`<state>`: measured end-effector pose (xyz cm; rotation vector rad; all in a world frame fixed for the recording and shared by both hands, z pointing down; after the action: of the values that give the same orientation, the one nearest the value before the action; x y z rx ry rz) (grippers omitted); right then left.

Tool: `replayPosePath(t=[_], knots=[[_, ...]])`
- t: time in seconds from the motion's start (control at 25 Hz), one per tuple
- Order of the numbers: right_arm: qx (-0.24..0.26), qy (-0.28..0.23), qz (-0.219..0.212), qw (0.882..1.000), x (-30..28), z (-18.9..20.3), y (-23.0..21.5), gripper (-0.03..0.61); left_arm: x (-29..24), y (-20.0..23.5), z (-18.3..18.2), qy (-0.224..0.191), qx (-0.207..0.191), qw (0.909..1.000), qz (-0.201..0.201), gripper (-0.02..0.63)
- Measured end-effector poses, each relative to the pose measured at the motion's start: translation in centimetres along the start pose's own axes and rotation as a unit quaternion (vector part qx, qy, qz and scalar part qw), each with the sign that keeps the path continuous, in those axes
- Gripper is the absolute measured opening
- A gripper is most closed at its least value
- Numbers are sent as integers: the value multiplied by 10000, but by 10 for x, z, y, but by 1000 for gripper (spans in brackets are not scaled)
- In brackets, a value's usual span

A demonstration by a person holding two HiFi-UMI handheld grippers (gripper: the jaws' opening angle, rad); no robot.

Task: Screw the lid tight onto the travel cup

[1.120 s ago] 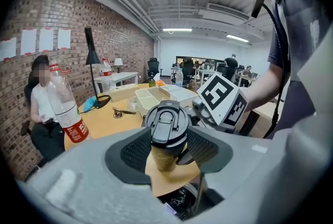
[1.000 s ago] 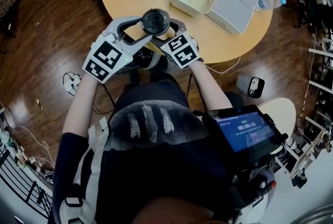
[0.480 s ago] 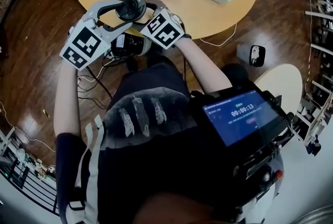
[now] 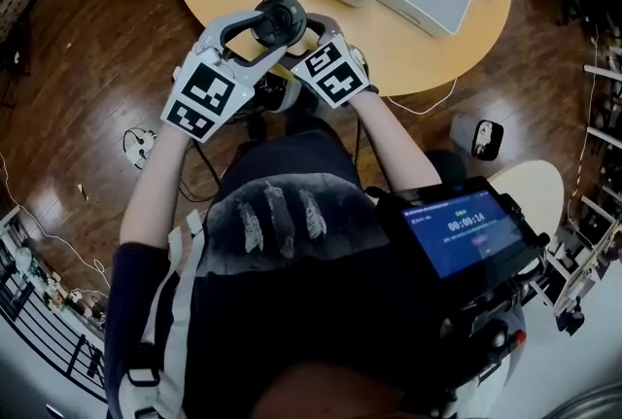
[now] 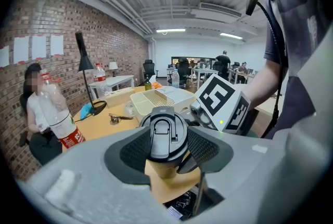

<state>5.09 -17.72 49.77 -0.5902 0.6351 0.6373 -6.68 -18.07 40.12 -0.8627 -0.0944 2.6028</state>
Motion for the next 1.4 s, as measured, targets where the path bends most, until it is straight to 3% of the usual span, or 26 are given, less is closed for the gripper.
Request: replayPosePath(t=[0.16, 0.52, 0.6, 1.08, 1.4], knots=[[4, -15, -22, 10000, 2, 0, -1, 347, -1, -6, -3, 56, 88, 9997, -223, 230], [-7, 38, -38, 10000, 1, 1, -1, 347, 7, 5, -3, 163, -451, 9980, 400, 233], [-15, 53, -32, 10000, 1, 1, -2, 346, 3, 5, 0, 175, -423, 9980, 438, 232], [-70, 145, 105, 9998, -1, 2, -9, 345, -6, -9, 5, -98, 163, 9985, -519, 230], [-359, -21, 717, 9968, 32, 12, -1, 362, 36, -10, -1, -680, 278, 9959, -536, 232]])
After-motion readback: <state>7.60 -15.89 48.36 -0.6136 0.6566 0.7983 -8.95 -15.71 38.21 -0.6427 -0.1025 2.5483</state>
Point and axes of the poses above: the fingertips, and each gripper's own axes: x backward along the fingers, y to its left, z out of its underside, the point moved 9 cm from there along x, backward along the fingers, and after that the axes turned 13 degrees about -x, right-handed, at the moved point
